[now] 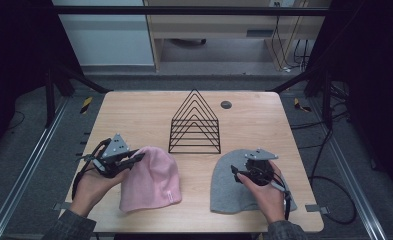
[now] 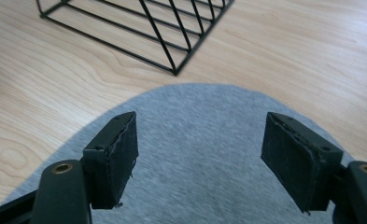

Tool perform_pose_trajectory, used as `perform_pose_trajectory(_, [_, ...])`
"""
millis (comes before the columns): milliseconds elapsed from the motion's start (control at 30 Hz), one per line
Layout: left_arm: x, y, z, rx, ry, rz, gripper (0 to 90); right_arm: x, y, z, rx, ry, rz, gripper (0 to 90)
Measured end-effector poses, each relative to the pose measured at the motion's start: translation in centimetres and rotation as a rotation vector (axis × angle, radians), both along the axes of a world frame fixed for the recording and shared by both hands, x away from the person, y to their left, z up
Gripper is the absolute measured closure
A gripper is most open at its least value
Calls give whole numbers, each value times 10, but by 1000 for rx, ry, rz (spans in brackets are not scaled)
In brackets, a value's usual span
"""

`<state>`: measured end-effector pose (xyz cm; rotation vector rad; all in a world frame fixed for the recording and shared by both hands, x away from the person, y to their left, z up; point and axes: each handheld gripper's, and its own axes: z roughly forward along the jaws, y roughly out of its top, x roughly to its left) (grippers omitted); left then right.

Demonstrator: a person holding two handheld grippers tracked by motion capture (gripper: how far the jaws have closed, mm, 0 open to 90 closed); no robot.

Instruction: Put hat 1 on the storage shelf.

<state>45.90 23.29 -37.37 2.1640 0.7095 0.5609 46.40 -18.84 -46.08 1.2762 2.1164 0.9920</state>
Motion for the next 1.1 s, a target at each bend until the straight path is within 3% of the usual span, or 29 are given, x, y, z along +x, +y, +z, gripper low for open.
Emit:
perform_pose_trajectory(200, [2, -3, 8, 4, -8, -14, 811, -2, 15, 14, -6, -35, 79, 335])
perform_pose_trajectory(333, [4, -4, 14, 19, -12, -17, 811, -6, 29, 20, 4, -32, 140, 332])
perform_pose_trajectory(533, [-1, 0, 37, 17, -64, -19, 811, -12, 52, 30, -30, -46, 225, 320])
perform_pose_trajectory(700, [-2, 4, 58, 60, -102, -8, 811, -15, 66, 43, -25, -67, 260, 324])
perform_pose_trajectory(867, [3, 9, 77, 33, -127, -10, 811, -18, 84, 60, -2, -88, 311, 332])
perform_pose_trajectory(1100, [11, 8, 98, 16, -153, -22, 810, -10, 108, 76, 13, -90, 367, 334])
